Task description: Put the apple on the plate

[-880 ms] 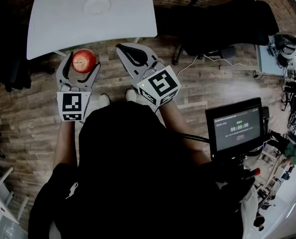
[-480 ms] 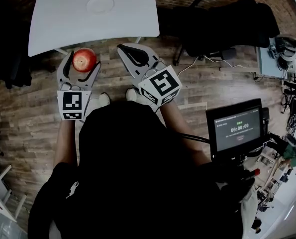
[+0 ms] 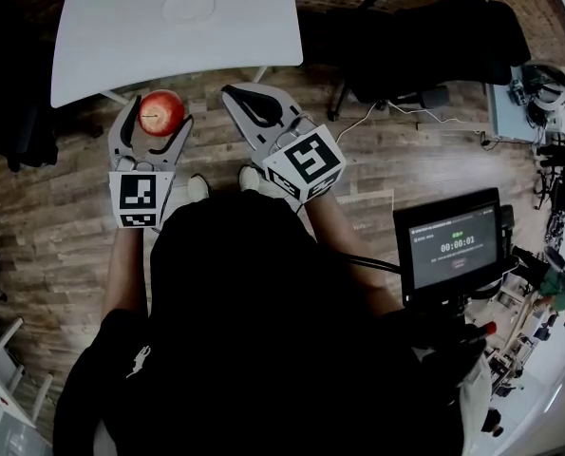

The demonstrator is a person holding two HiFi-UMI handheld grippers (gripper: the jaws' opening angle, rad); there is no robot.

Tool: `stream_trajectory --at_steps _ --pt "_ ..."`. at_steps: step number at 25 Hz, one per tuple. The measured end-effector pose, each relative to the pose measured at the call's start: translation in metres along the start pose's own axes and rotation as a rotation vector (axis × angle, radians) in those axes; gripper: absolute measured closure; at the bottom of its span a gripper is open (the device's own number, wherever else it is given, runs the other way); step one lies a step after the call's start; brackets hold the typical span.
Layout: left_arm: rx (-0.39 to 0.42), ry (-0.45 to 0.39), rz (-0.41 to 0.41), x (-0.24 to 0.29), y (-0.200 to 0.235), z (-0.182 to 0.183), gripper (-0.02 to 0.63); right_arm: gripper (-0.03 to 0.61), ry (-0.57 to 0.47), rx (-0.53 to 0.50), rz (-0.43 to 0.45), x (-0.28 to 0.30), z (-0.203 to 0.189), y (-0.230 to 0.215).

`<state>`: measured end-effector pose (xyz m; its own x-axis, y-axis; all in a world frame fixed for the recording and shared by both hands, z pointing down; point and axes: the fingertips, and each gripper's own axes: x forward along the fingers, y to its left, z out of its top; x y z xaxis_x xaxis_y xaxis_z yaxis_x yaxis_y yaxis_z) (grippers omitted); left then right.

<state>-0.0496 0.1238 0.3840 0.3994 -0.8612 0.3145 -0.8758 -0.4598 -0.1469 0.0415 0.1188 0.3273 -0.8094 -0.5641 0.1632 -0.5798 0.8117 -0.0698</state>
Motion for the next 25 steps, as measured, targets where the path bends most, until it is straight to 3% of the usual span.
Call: stream_trajectory --at_steps 7,12,25 --pt "-0.005 -0.002 -0.013 -0.001 0.012 0.002 0.212 0.575 0.004 0.025 -0.043 0.002 0.002 -0.006" --pt "0.000 -0.019 -0.020 -0.037 0.034 -0.022 0.212 0.575 -0.001 0.012 -0.069 0.015 -0.005 0.034" --pt "0.011 -0.033 -0.046 -0.033 0.061 -0.020 0.212 0.575 0.004 0.014 -0.102 0.035 -0.001 0.037"
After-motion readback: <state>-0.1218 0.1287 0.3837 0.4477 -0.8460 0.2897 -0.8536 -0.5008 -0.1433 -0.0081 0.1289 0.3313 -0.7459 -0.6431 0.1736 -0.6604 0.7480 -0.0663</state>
